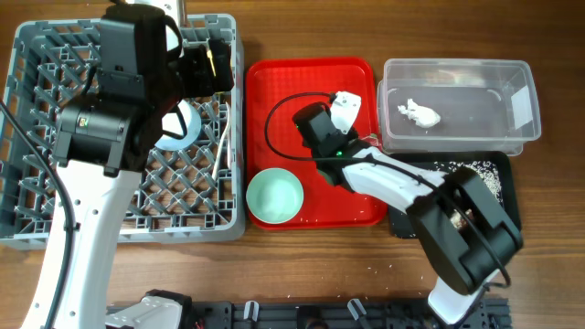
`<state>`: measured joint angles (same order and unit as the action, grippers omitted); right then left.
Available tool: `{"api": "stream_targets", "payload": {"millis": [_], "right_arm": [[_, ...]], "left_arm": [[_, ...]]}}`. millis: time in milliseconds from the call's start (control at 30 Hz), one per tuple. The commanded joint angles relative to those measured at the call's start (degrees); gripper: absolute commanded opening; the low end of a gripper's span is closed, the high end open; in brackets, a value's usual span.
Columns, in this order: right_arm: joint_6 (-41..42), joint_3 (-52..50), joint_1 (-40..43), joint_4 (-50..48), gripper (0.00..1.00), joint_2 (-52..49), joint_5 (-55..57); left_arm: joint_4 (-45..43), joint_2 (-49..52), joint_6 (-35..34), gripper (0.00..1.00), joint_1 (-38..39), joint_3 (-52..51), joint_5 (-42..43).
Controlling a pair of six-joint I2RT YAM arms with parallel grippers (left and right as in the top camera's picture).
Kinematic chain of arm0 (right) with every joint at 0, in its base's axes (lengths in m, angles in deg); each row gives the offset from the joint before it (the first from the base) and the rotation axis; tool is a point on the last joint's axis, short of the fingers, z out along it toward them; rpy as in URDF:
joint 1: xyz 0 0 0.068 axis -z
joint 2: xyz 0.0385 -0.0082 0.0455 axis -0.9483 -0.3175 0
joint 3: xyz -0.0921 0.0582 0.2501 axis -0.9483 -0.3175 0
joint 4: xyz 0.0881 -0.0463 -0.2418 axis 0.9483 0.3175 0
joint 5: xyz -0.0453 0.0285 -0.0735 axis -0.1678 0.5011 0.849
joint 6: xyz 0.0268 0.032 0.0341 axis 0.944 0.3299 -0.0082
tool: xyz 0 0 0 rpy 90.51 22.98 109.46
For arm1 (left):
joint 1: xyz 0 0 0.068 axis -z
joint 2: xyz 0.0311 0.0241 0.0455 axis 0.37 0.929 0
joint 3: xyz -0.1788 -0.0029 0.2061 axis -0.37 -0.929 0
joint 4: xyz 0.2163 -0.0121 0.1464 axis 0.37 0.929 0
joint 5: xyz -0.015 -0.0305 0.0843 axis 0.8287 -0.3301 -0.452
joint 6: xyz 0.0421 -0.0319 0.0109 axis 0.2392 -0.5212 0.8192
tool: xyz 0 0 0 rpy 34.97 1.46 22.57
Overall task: Sort waste into correct bins and load items into the dishwasher rack
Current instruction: 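Move the right gripper back toward the red wrapper on the tray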
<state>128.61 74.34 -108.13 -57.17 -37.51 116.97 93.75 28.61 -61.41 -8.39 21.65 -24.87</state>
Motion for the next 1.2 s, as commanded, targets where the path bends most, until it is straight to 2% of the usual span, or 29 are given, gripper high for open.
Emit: {"api": "stream_targets", "payload": {"millis": [0, 200, 267, 300, 367, 467, 633, 667, 733, 767, 833, 867, 933, 1067, 1167], "right_arm": [[0.6, -0.1, 0.0, 0.0, 0.04, -4.0, -5.3], [0.6, 0.0, 0.0, 2.6, 0.04, -3.5, -26.9], [1.2, 0.0, 0.0, 8.3, 0.04, -2.1, -30.9], [2.0, 0.0, 0.0, 11.3, 0.04, -0.8, -30.2], [-2.4, 0.0, -0.2, 13.4, 0.04, 4.6, -27.3], [-2.5, 0.0, -1.0, 13.5, 0.04, 10.5, -14.9], [-2.4, -0.1, -0.6, 12.5, 0.04, 4.0, -0.8], [-2.4, 0.0, -0.3, 11.1, 0.05, 1.9, -0.6], [-2.4, -0.1, 0.4, 7.8, 0.13, -1.7, -1.0], [-2.4, 0.0, 0.5, 7.2, 0.13, -2.7, -1.9], [-2.6, 0.0, 0.5, 7.0, 0.04, -2.8, -5.1], [-2.6, 0.0, 0.5, 7.5, 0.04, -2.6, -7.7], [-6.0, 0.0, 0.5, 10.0, 0.04, -2.3, -13.0], [-6.5, 0.0, 0.5, 17.3, 0.04, 2.8, -26.8], [-6.4, 0.0, 0.5, 27.4, 0.04, 6.2, -25.1]], "left_arm": [[-0.2, 0.0, -0.7, 1.00, -0.3, 0.0, 0.7], [-0.2, 0.0, -0.7, 1.00, -0.3, 0.0, 0.7], [-0.2, 0.0, -0.7, 1.00, -0.3, 0.0, 0.7], [-0.2, 0.0, -0.7, 1.00, -0.3, 0.0, 0.7], [-0.2, 0.0, -0.7, 1.00, -0.3, 0.0, 0.7], [-0.2, 0.0, -0.7, 1.00, -0.3, 0.0, 0.7], [-0.2, 0.0, -0.7, 1.00, -0.3, 0.0, 0.7], [-0.2, 0.0, -0.7, 1.00, -0.3, 0.0, 0.7], [-0.1, 0.0, -0.7, 1.00, -0.3, 0.0, 0.7], [-0.2, 0.0, -0.7, 1.00, -0.3, 0.0, 0.7], [-0.2, 0.0, -0.7, 1.00, -0.3, 0.0, 0.7], [-0.2, 0.0, -0.7, 1.00, -0.3, 0.0, 0.7], [-0.2, 0.0, -0.7, 1.00, -0.3, 0.0, 0.7], [-0.2, 0.0, -0.7, 1.00, -0.3, 0.0, 0.7], [-0.2, 0.0, -0.7, 1.00, -0.3, 0.0, 0.7]]}}
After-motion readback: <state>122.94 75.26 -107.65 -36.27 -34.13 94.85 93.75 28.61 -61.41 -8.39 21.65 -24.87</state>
